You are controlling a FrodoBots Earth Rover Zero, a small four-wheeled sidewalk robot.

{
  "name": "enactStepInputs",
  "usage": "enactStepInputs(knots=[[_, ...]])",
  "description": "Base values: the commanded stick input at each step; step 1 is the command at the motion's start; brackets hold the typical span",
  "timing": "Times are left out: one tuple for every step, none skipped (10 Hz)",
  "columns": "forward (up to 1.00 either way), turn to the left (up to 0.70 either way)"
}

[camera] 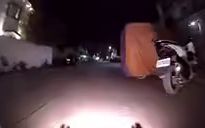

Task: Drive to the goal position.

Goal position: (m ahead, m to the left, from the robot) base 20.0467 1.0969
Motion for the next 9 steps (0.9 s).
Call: enactStepInputs(knots=[[0.70, 0.00], [0.70, -0.07], [0.70, -0.24], [0.70, -0.35], [0.70, -0.25], [0.70, 0.00], [0.70, 0.00], [0.70, 0.00], [0.70, 0.00]])
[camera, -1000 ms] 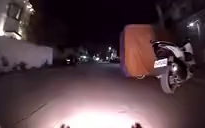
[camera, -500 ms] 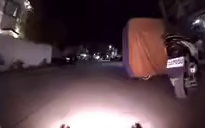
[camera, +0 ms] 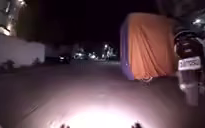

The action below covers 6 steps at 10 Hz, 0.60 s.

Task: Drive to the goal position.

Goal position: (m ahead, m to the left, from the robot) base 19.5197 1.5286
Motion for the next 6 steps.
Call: enactStepInputs(knots=[[0.70, 0.00], [0.70, 0.00], [0.70, 0.00], [0.70, 0.00], [0.70, 0.00], [0.70, 0.00]])
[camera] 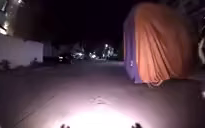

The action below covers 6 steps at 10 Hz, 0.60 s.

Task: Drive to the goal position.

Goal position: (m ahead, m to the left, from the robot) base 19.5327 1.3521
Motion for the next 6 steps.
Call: enactStepInputs(knots=[[0.70, 0.00], [0.70, 0.00], [0.70, 0.00], [0.70, 0.00], [0.70, 0.00], [0.70, 0.00]])
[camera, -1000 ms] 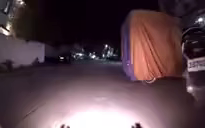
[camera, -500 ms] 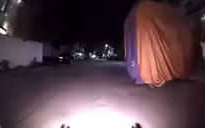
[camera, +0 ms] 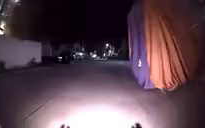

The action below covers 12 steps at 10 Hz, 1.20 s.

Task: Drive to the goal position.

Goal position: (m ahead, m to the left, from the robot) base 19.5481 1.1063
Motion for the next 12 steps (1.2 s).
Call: enactStepInputs(knots=[[0.70, 0.00], [0.70, 0.00], [0.70, 0.00], [0.70, 0.00], [0.70, 0.00], [0.70, 0.00], [0.70, 0.00], [0.70, 0.00], [0.70, 0.00], [0.70, 0.00], [0.70, 0.00], [0.70, 0.00]])
